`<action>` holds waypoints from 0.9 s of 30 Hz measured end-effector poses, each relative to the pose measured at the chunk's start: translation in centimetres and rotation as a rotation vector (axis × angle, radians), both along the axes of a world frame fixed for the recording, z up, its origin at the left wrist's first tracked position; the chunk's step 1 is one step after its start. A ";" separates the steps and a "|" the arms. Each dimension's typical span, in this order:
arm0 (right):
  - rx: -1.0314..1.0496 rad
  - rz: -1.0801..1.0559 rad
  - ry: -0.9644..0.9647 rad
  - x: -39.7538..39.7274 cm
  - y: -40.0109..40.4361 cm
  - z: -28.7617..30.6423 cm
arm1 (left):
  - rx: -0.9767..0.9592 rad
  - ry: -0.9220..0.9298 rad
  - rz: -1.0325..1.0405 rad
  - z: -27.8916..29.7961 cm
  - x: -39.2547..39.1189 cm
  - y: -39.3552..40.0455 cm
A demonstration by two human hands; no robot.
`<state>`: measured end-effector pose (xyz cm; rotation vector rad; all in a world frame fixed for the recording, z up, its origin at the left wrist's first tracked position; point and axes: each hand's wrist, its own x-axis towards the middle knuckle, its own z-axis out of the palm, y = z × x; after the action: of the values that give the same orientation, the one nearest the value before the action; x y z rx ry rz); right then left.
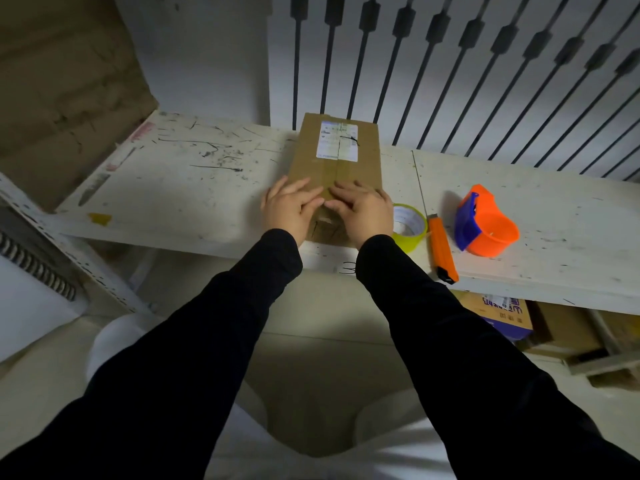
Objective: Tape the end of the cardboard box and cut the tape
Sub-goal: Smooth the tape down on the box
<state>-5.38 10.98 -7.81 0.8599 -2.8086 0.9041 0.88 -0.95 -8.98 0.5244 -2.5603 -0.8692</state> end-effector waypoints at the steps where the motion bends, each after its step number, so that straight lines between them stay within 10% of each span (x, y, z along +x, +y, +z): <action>1: 0.005 0.000 0.009 -0.1 0.0 0.0 | 0.008 0.009 0.002 -0.1 -0.1 0.0; 27: 0.303 0.075 0.157 -0.7 1.0 -0.4 | -0.030 0.043 -0.008 0.3 -0.2 0.6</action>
<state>-6.08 12.03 -8.22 1.0264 -2.8312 0.4003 0.71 -0.34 -8.71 0.4821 -2.5345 -0.8343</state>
